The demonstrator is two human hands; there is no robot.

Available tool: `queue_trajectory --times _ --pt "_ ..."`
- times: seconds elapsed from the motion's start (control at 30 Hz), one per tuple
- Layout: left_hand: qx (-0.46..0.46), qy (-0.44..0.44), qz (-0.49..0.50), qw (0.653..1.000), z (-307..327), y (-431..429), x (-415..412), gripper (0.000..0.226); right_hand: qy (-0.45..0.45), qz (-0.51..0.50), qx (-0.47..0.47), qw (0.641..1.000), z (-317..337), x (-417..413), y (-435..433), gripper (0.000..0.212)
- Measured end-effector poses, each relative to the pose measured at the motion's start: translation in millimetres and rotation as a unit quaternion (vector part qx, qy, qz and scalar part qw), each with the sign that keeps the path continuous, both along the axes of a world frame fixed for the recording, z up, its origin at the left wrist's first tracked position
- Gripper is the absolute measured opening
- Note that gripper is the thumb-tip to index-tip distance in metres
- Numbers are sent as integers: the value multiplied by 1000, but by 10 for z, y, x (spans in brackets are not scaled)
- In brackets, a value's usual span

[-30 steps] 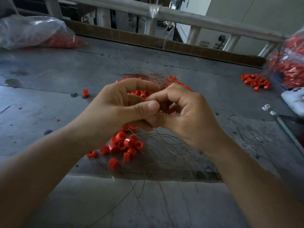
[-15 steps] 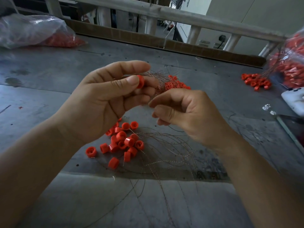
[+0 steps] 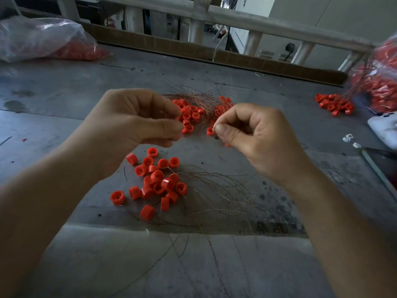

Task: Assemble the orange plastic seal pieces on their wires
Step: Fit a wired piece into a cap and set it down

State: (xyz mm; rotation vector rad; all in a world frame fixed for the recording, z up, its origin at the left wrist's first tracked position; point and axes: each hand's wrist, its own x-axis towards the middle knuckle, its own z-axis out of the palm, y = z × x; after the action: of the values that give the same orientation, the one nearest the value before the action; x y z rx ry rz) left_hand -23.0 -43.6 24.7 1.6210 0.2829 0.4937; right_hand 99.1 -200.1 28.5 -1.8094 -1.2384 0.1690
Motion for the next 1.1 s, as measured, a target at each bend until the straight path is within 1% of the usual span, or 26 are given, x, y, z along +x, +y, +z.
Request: queue_trajectory --times 0.1,0.2,0.27,0.37,0.5,0.53,0.57,0.67,0.73,0.77,0.8,0.83,0.93,1.1 --pt "138 73 7 988 -47 19 0 34 -14 14 -75 997 -25 24 -1 14" --pt "227 136 -12 964 -84 19 17 15 -33 26 -148 988 -66 21 15 20" --pt "278 163 -14 947 -101 23 32 22 -45 32 -175 983 -90 10 35 24" --pt "308 188 -28 932 -117 33 40 18 -52 38 -200 978 -124 1 63 23" --pt "307 194 -21 932 -139 63 45 7 -63 50 -227 971 -170 2 84 6" --pt "306 191 -11 932 -150 69 48 8 -63 52 -230 970 -174 5 82 3" --pt "308 188 2 933 -167 80 56 9 -63 54 -232 969 -172 8 79 0" --pt "307 158 50 937 -227 114 109 9 -60 52 -229 970 -152 24 60 8" --pt "334 148 73 928 -267 127 148 13 -61 43 -222 972 -130 33 46 9" --pt "362 148 78 917 -285 132 169 11 -62 35 -218 973 -118 39 38 8" --pt "391 147 78 905 -298 137 191 11 -64 27 -215 974 -103 46 28 6" --pt "421 145 69 893 -319 144 215 16 -66 17 -213 975 -88 56 18 7" --pt "483 156 20 862 -377 163 287 26 -61 -23 -177 982 -40 98 -4 11" --pt "494 191 -18 848 -428 213 398 30 -49 -108 -89 989 8 170 -43 15"
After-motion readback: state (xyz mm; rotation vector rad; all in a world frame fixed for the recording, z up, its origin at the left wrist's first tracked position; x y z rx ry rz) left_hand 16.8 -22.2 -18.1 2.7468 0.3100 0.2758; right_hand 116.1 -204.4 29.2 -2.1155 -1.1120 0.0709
